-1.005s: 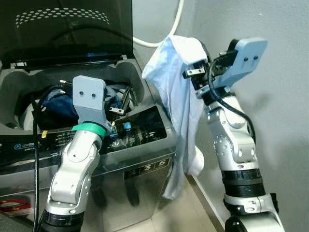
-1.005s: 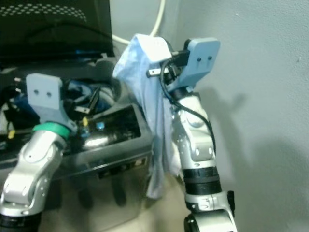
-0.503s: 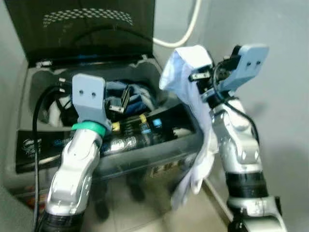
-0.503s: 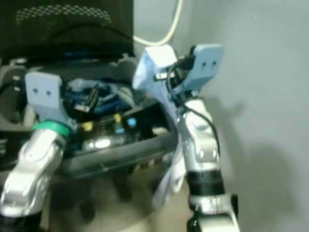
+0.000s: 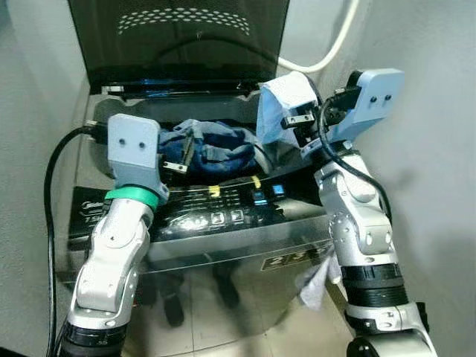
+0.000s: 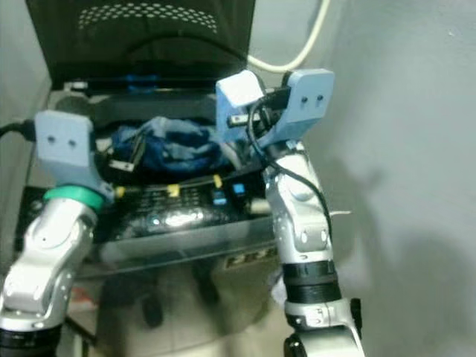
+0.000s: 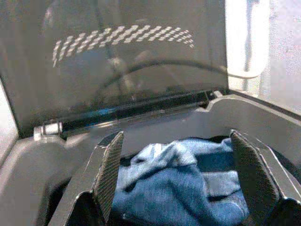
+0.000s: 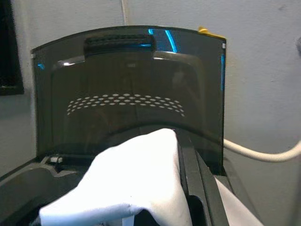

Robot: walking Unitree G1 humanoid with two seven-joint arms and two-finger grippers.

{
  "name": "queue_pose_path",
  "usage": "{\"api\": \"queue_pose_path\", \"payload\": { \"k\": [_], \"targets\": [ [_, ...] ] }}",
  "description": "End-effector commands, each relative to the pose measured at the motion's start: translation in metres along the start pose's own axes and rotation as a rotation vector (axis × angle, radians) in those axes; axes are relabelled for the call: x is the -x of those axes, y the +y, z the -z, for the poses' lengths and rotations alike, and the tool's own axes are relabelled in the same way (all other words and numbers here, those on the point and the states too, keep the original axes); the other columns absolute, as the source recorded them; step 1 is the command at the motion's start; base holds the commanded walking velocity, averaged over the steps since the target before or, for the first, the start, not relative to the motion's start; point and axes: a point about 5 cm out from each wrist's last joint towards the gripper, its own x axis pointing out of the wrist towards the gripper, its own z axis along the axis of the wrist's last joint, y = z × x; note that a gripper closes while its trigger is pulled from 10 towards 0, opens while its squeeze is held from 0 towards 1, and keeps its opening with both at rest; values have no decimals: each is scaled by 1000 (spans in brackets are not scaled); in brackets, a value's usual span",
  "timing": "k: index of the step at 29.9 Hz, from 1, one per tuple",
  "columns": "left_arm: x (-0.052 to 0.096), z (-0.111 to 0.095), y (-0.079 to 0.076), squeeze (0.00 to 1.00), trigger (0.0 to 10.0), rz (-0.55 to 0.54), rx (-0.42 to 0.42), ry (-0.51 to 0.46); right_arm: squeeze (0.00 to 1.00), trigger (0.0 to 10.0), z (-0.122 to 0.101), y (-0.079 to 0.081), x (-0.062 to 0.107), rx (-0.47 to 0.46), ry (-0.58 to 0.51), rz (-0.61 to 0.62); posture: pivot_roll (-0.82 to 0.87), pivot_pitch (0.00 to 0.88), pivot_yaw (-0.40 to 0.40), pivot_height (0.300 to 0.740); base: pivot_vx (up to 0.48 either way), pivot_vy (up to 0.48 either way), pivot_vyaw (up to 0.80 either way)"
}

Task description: Clothes washing

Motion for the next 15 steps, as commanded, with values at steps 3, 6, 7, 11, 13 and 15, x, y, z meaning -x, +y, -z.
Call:
{"api": "queue_pose_path", "payload": {
  "k": [3,6,7,11,13,15],
  "targets": [
    [-5,-8,1,0,10000,42,-42,-57,0,10000,-27,30,-17,-4,-129,-209,102,86,-8,724,0,0,0],
    [0,-14,-11,0,10000,183,123,-47,0,10000,-47,39,-30,-87,-205,-283,103,83,-12,724,0,0,0],
    [5,-19,-17,0,10000,275,210,-53,0,10000,-60,43,-35,-133,-251,-331,112,81,-20,724,0,0,0],
    [22,-35,-28,0,10000,572,336,-77,0,10000,-101,50,-51,-279,-398,-456,121,74,-32,724,0,0,0],
    [27,-38,-30,0,10000,651,349,-83,0,10000,-114,51,-56,-337,-439,-492,125,71,-38,724,0,0,0],
    [31,-48,-35,0,10000,794,367,-125,0,10000,-142,51,-63,-484,-528,-592,131,63,-46,724,0,0,0]
  ]
}}
